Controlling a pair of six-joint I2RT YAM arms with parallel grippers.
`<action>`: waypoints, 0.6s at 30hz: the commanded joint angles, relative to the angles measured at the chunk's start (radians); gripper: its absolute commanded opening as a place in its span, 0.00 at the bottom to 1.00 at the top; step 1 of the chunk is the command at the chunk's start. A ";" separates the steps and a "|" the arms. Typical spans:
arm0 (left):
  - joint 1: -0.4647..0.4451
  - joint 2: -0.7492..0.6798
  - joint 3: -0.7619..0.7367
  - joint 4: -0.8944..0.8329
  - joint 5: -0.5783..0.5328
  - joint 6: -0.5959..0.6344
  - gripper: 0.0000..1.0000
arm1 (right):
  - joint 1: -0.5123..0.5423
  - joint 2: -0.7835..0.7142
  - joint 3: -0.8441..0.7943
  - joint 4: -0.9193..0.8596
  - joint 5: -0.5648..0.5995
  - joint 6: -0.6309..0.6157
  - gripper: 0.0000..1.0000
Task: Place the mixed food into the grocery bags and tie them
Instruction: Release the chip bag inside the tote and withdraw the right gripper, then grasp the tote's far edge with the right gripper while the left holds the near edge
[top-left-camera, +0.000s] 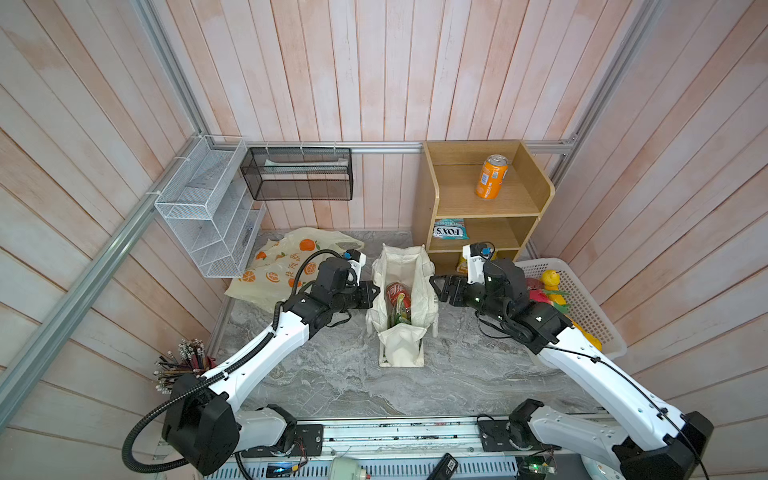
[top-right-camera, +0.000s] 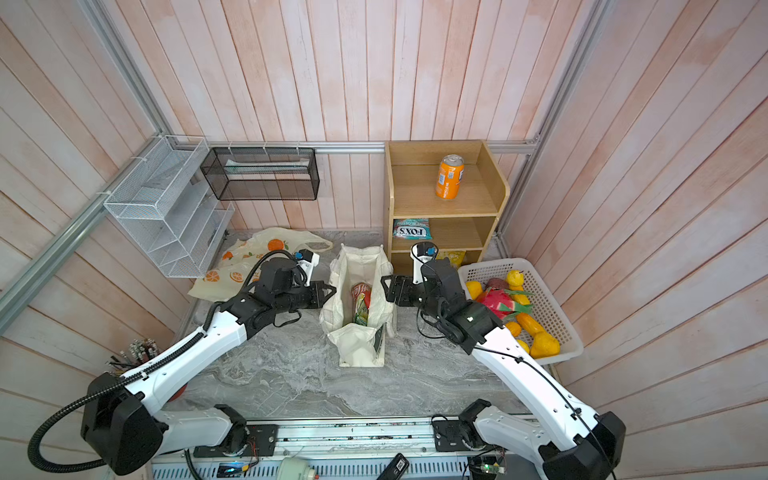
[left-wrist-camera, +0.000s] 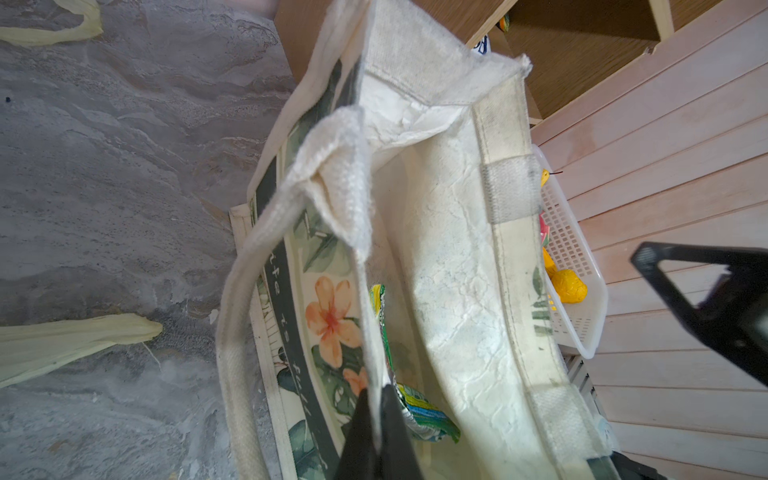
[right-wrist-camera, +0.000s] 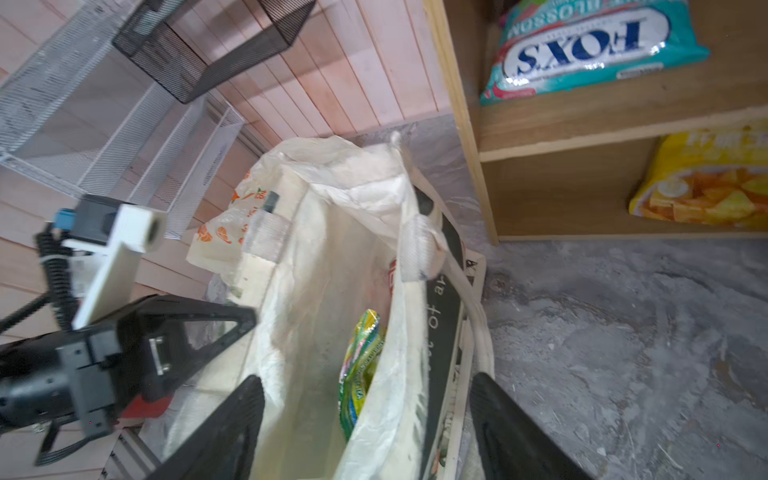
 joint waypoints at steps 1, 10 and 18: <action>0.004 -0.016 0.029 -0.025 -0.020 0.016 0.00 | -0.031 0.013 -0.072 0.080 -0.074 0.021 0.80; 0.007 -0.014 0.026 -0.031 -0.033 0.012 0.00 | -0.059 0.152 -0.075 0.242 -0.292 0.015 0.09; 0.095 -0.032 0.177 -0.107 -0.046 0.073 0.00 | -0.033 0.216 0.232 0.172 -0.292 -0.034 0.00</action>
